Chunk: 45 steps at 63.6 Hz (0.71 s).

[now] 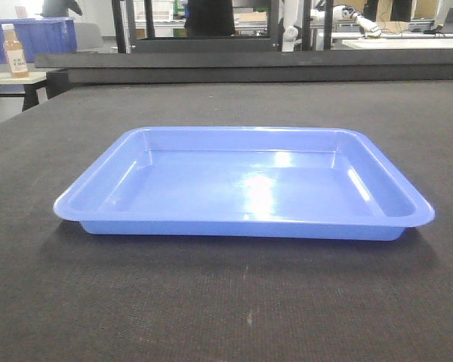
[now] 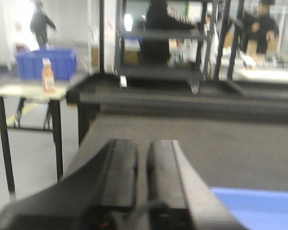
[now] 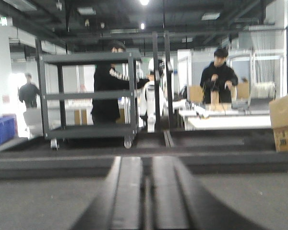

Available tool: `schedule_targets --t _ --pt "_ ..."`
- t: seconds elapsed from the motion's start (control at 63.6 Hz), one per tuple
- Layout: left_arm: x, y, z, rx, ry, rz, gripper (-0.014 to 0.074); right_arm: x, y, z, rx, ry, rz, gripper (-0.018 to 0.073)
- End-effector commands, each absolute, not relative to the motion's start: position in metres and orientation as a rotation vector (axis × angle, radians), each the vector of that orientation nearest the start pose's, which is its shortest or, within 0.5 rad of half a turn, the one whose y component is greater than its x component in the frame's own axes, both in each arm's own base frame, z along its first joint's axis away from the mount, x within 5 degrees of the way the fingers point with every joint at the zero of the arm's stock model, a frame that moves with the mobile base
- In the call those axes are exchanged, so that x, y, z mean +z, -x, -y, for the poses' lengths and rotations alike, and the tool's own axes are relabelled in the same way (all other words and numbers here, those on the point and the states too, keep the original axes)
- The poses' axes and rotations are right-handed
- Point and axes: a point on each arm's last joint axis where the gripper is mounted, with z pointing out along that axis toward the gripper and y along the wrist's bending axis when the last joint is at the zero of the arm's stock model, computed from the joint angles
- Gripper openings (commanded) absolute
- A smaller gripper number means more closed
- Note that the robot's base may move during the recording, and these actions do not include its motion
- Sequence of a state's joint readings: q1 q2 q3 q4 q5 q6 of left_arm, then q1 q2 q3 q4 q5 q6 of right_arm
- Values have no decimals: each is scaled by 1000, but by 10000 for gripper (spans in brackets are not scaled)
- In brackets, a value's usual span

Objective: Grab blue tray and place on right shelf
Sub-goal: 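Lower both grippers toward the opposite short edges of the blue tray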

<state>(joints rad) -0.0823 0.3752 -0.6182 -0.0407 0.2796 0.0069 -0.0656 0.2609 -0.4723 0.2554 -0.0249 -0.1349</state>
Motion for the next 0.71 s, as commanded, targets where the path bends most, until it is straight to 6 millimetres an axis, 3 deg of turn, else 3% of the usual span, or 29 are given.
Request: schedule_targets --t 0.0,0.157,0.22,0.299,0.503,0.692 --pt "393 -88 10 -125 -55 -1537 261 380 -72 7 34 -132 -1224 402" --pt "399 -121 19 -184 -70 -1673 461 387 -106 7 47 -128 -1378 641" --pt "401 -131 25 -200 -114 -1765 490 394 -115 4 72 -111 -1467 624" --pt "406 -142 38 -186 -290 -1856 492 403 -128 -4 141 -65 -1604 624" --pt "414 -179 94 -424 -573 -2071 491 414 -173 -39 328 140 -1964 624" --pt "396 -231 120 -414 -527 -2344 491 398 -222 -58 419 149 -2250 624"
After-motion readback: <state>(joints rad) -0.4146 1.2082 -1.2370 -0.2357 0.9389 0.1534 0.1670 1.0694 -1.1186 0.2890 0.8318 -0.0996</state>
